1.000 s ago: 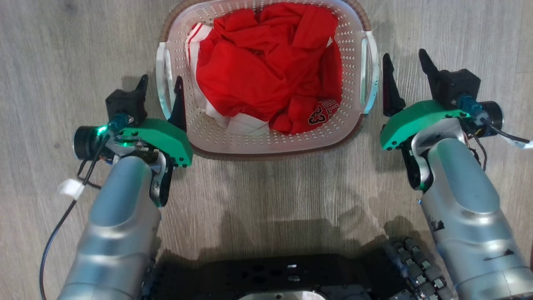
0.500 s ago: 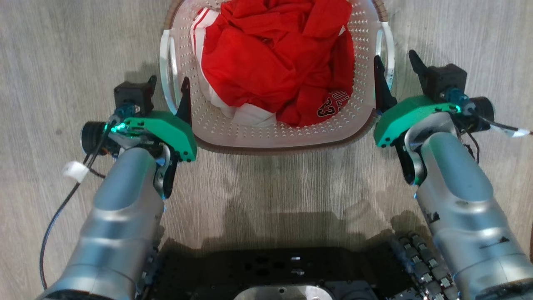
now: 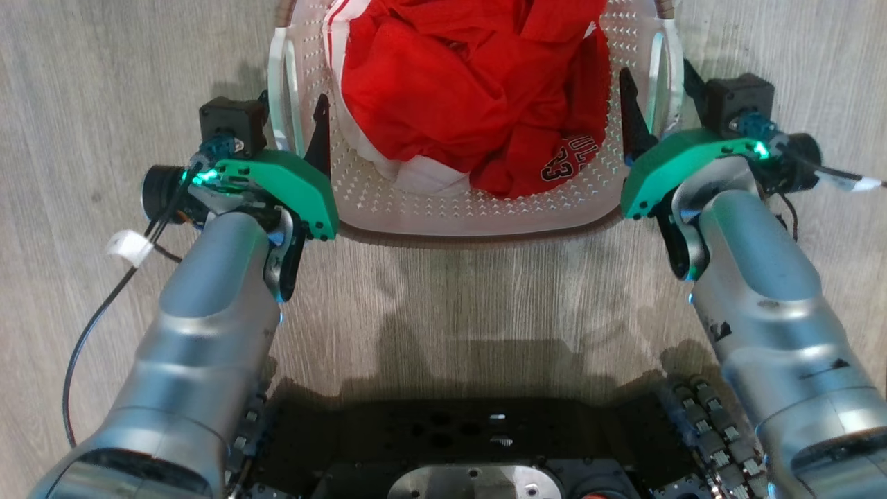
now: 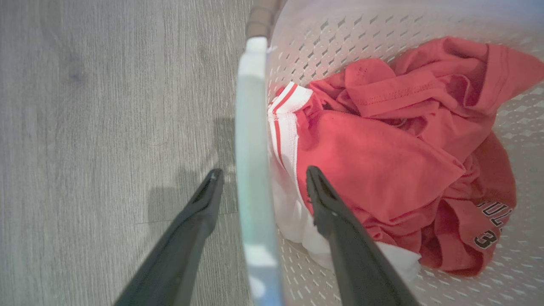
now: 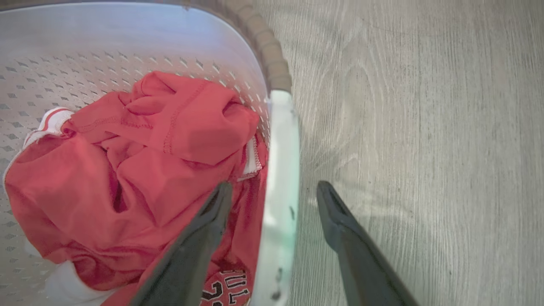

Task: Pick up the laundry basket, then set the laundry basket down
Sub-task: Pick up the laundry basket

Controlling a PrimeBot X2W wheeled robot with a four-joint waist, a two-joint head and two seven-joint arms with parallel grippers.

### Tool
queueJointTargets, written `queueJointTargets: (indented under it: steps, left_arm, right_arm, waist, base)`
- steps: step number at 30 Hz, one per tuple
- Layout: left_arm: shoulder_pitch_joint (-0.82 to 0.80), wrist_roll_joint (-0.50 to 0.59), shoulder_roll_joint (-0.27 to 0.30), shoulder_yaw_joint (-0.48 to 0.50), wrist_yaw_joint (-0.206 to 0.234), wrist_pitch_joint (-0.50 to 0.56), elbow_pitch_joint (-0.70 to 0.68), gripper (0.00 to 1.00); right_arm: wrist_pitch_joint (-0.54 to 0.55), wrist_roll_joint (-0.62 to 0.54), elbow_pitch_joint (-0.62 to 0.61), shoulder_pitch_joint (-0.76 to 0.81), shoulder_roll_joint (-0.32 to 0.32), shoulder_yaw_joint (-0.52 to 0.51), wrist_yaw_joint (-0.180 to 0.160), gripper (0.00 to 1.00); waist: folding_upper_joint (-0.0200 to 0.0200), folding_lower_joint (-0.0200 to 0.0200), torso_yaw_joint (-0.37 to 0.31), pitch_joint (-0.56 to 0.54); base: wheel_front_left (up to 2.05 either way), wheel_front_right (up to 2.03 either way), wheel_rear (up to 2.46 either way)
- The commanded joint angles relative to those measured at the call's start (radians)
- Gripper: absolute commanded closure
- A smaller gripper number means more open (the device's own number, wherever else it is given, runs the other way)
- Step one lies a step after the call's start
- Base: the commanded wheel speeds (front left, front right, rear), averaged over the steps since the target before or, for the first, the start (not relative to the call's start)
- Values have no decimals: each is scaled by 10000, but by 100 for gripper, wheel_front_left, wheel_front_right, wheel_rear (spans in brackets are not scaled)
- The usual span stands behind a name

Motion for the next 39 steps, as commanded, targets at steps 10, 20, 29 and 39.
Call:
queueJointTargets:
  steps: [10, 20, 29, 39]
  left_arm:
    - [-20, -496, 236, -224, 260, -65, 11, 0]
    - [-139, -798, 236, -551, 359, -65, 12, 100]
    - [-178, -1130, 236, -842, 468, -65, 166, 100]
    - [119, -1447, 236, -1068, 539, -65, 556, 100]
  right_arm:
    - [-105, 213, 237, 129, 149, 310, -15, 0]
    - [-105, 334, 485, -14, 149, 355, -15, 70]
    - [-105, 779, 1142, -191, 149, 637, -15, 100]
    - [-105, 1218, 1794, -9, 149, 973, -15, 100]
  waist:
    - [0, 0, 72, 211]
    - [0, 0, 109, 264]
    - [0, 0, 49, 37]
    - [0, 0, -87, -691]
  base:
    - [0, 0, 0]
    - [0, 0, 0]
    - [0, 0, 0]
    - [0, 0, 0]
